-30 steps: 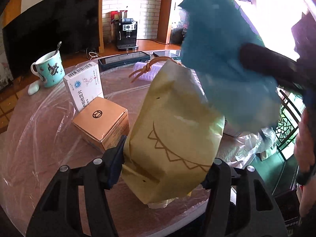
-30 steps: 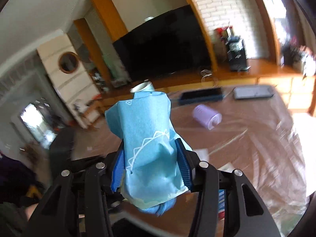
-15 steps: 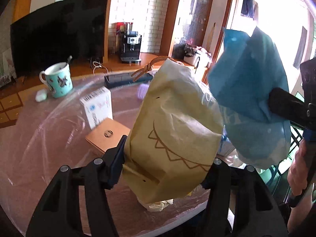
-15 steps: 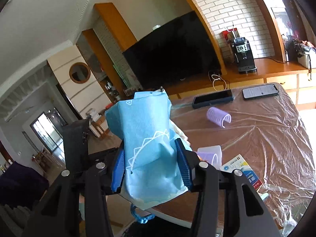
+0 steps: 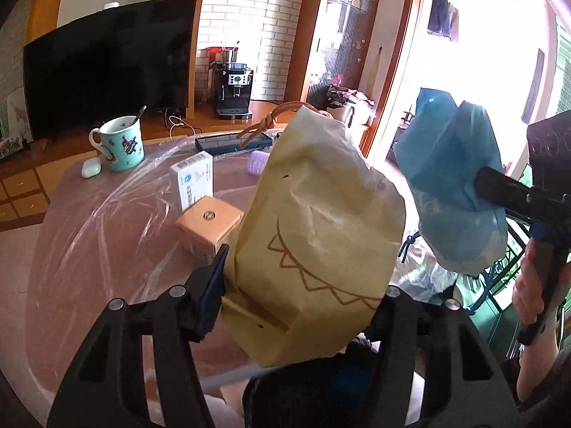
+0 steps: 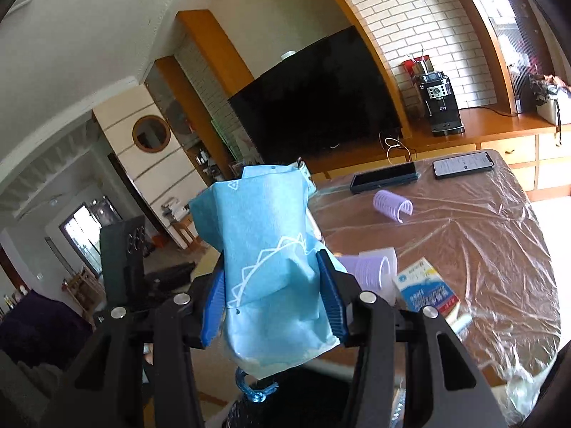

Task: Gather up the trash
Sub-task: 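Carry the yellow bag and blue cloth over the black trash bin with both grippers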

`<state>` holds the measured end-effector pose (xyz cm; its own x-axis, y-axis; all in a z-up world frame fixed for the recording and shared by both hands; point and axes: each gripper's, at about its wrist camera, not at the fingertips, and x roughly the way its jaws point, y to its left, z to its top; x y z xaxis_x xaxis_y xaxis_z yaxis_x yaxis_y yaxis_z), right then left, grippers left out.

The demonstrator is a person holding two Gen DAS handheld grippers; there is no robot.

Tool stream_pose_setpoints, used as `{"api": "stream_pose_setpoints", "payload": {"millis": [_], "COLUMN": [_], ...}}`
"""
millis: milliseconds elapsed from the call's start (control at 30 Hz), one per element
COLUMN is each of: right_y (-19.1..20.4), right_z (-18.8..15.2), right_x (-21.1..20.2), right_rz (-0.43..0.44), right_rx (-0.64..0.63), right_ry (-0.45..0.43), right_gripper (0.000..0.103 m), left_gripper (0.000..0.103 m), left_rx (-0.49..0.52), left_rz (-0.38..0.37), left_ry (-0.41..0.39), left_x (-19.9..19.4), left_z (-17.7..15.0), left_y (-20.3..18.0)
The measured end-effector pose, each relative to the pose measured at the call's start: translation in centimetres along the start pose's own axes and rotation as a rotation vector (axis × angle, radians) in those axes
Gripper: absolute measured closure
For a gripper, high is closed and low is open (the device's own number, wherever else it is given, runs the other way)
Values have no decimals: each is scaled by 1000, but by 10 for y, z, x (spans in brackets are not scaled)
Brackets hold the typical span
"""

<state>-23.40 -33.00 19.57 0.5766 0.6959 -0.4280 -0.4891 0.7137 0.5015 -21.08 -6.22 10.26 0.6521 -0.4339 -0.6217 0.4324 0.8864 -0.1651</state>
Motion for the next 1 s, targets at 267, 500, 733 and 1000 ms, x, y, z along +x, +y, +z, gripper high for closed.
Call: {"api": "stream_pose_setpoints", "payload": {"millis": [267, 500, 733, 1000], "right_y": [22, 31, 32, 28], "right_z": [-44, -81, -115, -146], "right_x": [-19, -26, -19, 2], "right_rz": [-3, -38, -84, -176], "right_rx": [-57, -74, -73, -92], "right_ry": [92, 157, 246, 335], "right_gripper": [56, 56, 56, 56], "left_gripper": [43, 43, 43, 43], "left_rx": [29, 26, 30, 57], "left_rz": [-8, -13, -11, 18], "left_ry": [35, 96, 182, 263], "left_x": [-27, -33, -29, -12], "left_z": [-38, -78, -114, -142], "left_y": [-14, -22, -26, -31]}}
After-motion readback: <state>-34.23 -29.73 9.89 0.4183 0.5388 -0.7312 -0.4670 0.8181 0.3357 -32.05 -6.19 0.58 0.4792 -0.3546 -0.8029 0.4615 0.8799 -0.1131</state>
